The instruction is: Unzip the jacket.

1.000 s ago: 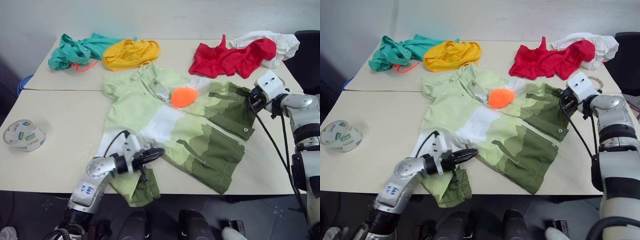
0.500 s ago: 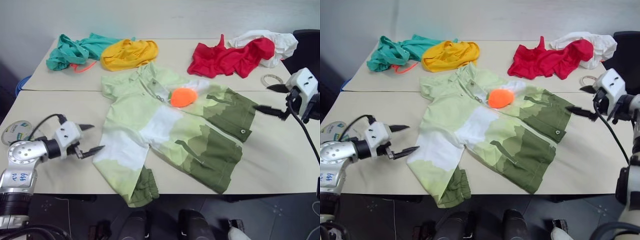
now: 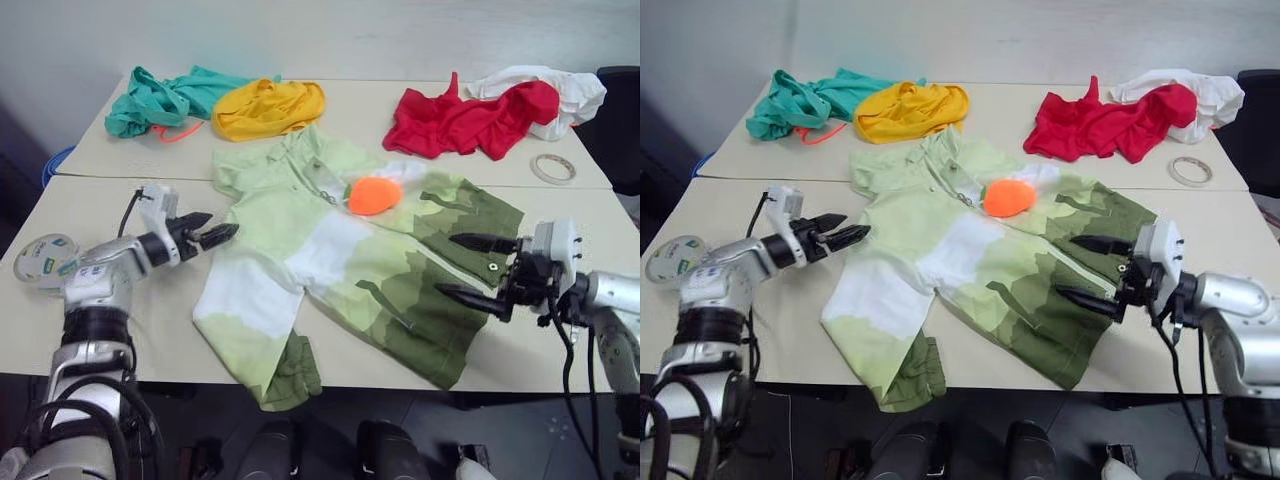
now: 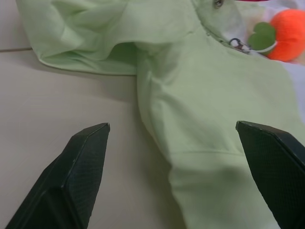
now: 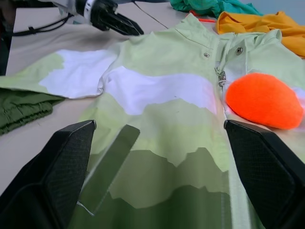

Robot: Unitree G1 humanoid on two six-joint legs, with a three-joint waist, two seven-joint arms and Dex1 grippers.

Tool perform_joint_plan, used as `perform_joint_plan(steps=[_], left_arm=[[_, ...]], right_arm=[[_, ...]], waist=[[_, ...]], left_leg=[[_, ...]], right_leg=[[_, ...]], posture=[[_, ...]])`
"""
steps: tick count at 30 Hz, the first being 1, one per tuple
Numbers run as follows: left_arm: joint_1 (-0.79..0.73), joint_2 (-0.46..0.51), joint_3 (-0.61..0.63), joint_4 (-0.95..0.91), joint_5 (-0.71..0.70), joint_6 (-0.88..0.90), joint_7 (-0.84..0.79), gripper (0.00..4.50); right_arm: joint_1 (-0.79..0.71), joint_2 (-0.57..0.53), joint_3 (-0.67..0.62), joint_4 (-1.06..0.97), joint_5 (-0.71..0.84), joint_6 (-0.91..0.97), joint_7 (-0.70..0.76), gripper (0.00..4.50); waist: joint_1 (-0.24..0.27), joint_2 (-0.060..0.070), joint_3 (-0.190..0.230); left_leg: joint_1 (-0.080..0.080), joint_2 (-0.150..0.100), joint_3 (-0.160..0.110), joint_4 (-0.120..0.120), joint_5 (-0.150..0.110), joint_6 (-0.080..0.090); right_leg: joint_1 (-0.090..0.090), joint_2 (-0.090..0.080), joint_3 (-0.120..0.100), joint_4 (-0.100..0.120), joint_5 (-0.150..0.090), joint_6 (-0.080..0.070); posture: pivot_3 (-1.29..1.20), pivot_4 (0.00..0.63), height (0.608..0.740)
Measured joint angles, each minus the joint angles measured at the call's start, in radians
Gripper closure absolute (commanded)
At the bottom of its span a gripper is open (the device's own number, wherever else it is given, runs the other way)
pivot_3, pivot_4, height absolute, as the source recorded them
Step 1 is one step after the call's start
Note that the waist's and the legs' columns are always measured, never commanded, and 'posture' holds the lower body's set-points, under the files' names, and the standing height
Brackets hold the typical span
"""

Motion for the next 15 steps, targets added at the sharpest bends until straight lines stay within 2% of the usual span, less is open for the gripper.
perform_joint_plan(steps=[3,9,15], left_arm=[[-0.054,-0.022,-0.005,0.075,0.016,0.024,-0.007,0.03],[-0.032,-0.056,0.003,0.018,-0.054,0.185,-0.108,1.91],[0.247,-0.046,-0.001,-0.403,-0.121,0.323,-0.115,3.78]], right_arm=[[0.024,0.011,-0.003,-0.045,0.016,0.017,-0.039,0.00],[0.043,0.016,-0.004,-0.097,0.035,0.022,-0.087,0.00],[0.075,0.017,-0.021,-0.114,0.042,0.020,-0.104,0.00]], waist=[[0.000,-0.001,0.000],[-0.001,-0.001,0.000],[-0.013,-0.001,0.000]], left_leg=[[0.000,0.000,0.000,0.000,0.000,0.000],[0.000,0.000,0.000,0.000,0.000,0.000],[0.001,0.002,0.000,-0.001,0.000,0.000]], right_leg=[[0.000,0.000,0.000,0.000,0.000,0.000],[0.000,0.000,0.000,0.000,0.000,0.000],[0.000,0.001,0.002,-0.001,0.000,0.000]], posture=[[0.00,0.150,0.740],[0.00,0.150,0.740],[0.00,0.150,0.740]])
